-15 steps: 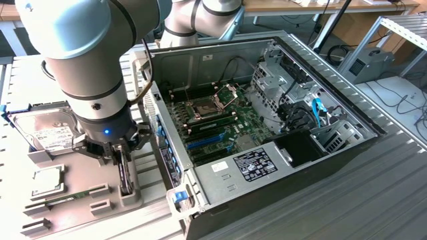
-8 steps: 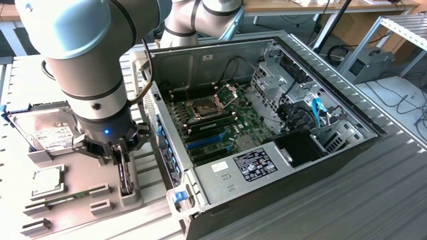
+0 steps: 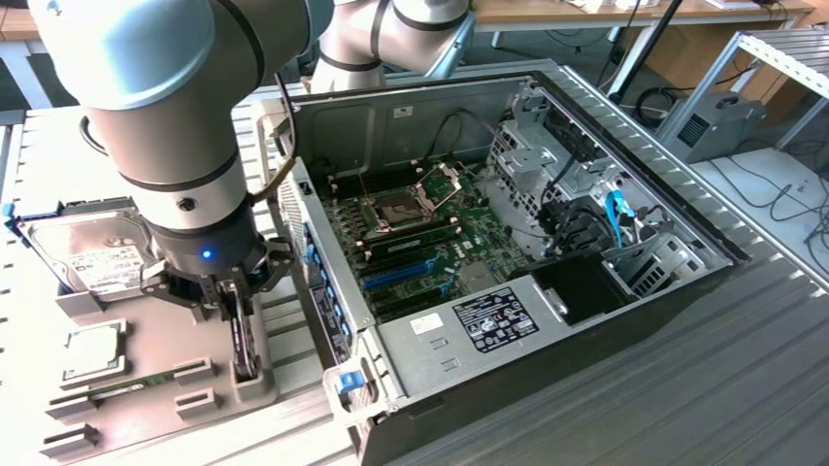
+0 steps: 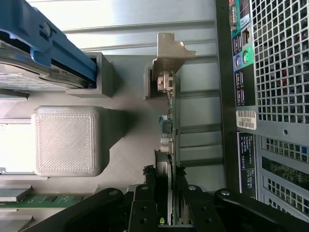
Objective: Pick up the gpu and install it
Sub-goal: 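Pick up the gpu and move the gpu toward the slot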
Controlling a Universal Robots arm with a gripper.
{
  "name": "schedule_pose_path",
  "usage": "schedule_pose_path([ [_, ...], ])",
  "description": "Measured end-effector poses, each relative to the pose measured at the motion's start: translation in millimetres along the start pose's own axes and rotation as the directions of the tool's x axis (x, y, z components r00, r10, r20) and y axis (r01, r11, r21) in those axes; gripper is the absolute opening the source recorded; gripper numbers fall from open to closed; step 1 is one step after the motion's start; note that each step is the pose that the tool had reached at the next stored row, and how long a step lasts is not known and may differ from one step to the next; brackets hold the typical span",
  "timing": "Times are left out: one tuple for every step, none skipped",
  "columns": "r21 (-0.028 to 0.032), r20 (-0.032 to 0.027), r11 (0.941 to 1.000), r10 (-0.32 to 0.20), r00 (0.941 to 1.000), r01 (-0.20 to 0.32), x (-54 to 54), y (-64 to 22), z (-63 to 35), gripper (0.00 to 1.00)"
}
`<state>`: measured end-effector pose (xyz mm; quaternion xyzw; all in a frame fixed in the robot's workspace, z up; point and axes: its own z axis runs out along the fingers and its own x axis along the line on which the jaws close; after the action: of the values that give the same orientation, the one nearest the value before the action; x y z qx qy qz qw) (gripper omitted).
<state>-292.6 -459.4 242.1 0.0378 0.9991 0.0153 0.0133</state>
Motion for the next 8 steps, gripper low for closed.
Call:
schedule_pose_path([
  [0.0004,0.0,1.0,0.0,1.0,0.0,0.0,0.0,-1.3,0.26],
  [0.001,0.0,1.0,0.0,1.0,0.0,-0.1,0.1,-3.9,0.26],
  [0.0016,0.0001,1.0,0.0,1.0,0.0,-0.2,0.2,-6.7,0.26],
  [0.0017,0.0001,1.0,0.0,1.0,0.0,-0.2,0.3,-8.2,0.26],
  [0.0017,0.0001,1.0,0.0,1.0,0.0,-0.2,0.3,-10.1,0.26],
  [0.0018,0.0002,1.0,0.0,1.0,0.0,-0.3,0.4,-11.4,0.26],
  [0.0019,0.0001,1.0,0.0,1.0,0.0,-0.3,0.4,-12.4,0.26],
  [0.0019,0.0001,1.0,0.0,1.0,0.0,-0.3,0.4,-12.4,0.26],
])
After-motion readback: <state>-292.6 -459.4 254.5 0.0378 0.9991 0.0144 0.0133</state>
